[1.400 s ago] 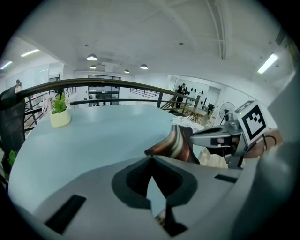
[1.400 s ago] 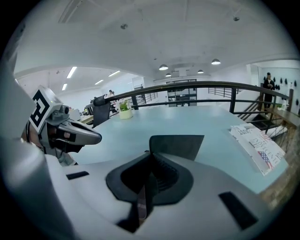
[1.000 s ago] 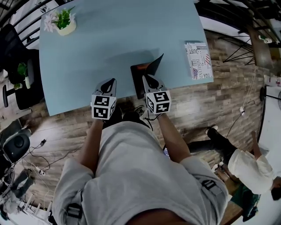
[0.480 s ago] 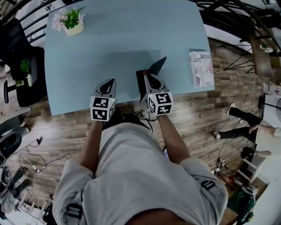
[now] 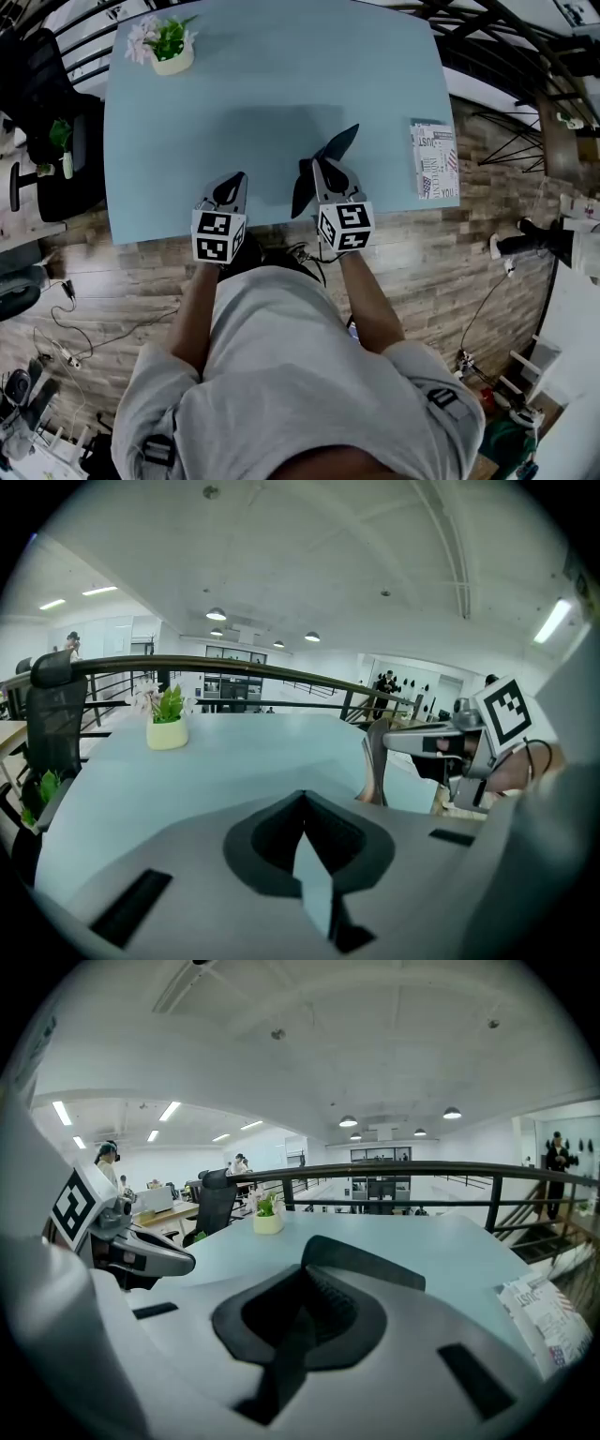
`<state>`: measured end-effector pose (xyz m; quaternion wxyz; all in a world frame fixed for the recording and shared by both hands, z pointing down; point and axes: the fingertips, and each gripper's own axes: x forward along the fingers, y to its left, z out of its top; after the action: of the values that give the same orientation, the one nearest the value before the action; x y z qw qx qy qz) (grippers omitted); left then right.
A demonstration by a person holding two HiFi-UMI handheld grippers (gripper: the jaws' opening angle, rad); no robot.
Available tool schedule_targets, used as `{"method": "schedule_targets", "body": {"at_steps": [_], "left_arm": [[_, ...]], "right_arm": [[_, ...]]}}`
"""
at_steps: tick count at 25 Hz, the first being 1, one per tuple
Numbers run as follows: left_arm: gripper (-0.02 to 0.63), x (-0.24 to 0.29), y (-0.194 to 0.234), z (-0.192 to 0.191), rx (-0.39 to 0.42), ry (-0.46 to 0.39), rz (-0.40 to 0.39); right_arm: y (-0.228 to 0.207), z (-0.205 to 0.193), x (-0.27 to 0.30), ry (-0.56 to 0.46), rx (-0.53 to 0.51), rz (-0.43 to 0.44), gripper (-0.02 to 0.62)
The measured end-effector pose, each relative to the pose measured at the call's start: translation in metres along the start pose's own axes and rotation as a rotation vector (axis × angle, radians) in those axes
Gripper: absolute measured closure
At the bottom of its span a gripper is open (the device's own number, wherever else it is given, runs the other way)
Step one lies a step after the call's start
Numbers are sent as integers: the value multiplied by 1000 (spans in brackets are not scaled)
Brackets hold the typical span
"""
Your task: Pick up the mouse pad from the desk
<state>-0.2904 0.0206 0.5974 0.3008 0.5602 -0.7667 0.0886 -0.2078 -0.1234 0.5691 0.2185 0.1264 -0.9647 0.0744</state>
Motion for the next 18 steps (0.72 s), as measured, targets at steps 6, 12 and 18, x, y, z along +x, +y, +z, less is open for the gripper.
{"method": "schedule_targets", "body": {"at_steps": [6, 12, 18], "left_arm": [[594, -10, 14, 4, -22, -22, 24], [594, -23, 34, 19, -36, -69, 33], [594, -29, 60, 32, -36, -99, 27]], "right_arm": [[7, 23, 4, -45, -1, 11, 580], [19, 47, 9, -88, 1, 12, 580], [36, 62, 20, -108, 12, 5, 580]]}}
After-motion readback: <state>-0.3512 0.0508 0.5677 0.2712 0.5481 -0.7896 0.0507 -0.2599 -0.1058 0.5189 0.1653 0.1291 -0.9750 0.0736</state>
